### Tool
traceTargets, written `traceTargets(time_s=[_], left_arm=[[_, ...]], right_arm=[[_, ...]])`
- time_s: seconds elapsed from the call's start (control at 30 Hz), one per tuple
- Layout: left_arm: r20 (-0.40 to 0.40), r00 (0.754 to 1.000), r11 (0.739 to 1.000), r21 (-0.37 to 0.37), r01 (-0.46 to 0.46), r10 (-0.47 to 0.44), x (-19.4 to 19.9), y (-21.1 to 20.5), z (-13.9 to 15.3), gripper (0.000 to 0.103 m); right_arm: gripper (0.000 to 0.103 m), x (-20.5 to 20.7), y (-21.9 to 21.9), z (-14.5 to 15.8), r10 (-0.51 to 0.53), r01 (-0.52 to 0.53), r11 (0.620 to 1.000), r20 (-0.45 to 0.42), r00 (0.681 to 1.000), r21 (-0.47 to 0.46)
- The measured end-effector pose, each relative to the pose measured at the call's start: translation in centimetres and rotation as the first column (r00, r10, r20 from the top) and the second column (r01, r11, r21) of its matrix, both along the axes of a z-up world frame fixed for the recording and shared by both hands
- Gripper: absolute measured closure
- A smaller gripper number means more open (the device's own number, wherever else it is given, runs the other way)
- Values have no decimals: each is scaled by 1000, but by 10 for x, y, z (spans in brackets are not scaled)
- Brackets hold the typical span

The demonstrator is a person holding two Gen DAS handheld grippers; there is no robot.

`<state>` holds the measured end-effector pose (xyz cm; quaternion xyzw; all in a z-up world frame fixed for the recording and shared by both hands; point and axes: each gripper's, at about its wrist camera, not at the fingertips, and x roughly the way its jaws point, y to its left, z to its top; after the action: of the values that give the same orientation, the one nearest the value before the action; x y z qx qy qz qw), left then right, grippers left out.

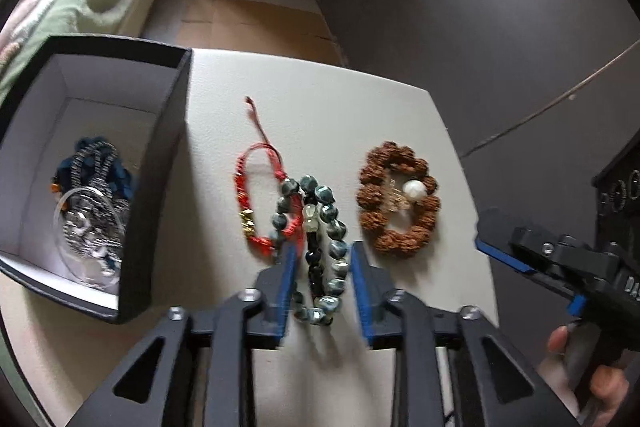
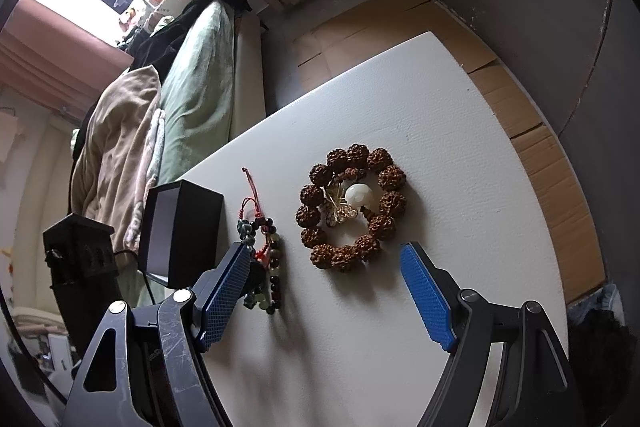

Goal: Organize jewelry
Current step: 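Lift the stone-bead bracelet with the left gripper and pull it free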

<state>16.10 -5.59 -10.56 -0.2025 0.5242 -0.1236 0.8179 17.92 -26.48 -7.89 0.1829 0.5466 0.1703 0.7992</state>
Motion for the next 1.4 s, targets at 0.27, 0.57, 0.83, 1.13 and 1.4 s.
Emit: traceTargets(time_s=[0.27, 0.57, 0.83, 1.13, 1.4], left_arm=[[44, 999, 999, 41, 20, -22, -3, -8, 9, 67], [34, 999, 998, 47, 35, -37, -2, -11, 4, 67], [-2, 1000, 994, 107, 27, -27, 1, -18, -11, 83], [-31, 996, 974, 205, 92, -88, -6, -23, -11, 91], [-5, 988, 908, 392, 146, -157, -12, -49, -10, 91]], right_arm=[[25, 0, -3, 1, -4, 4, 1000, 1, 1000, -4], [25, 1, -4, 2, -5, 5, 1000, -1, 1000, -4], [25, 0, -9, 4, -12, 12, 1000, 1, 1000, -7], [25, 1, -12, 5, -13, 13, 1000, 2, 1000, -7], [25, 1, -5, 2, -7, 7, 1000, -3, 1000, -26]])
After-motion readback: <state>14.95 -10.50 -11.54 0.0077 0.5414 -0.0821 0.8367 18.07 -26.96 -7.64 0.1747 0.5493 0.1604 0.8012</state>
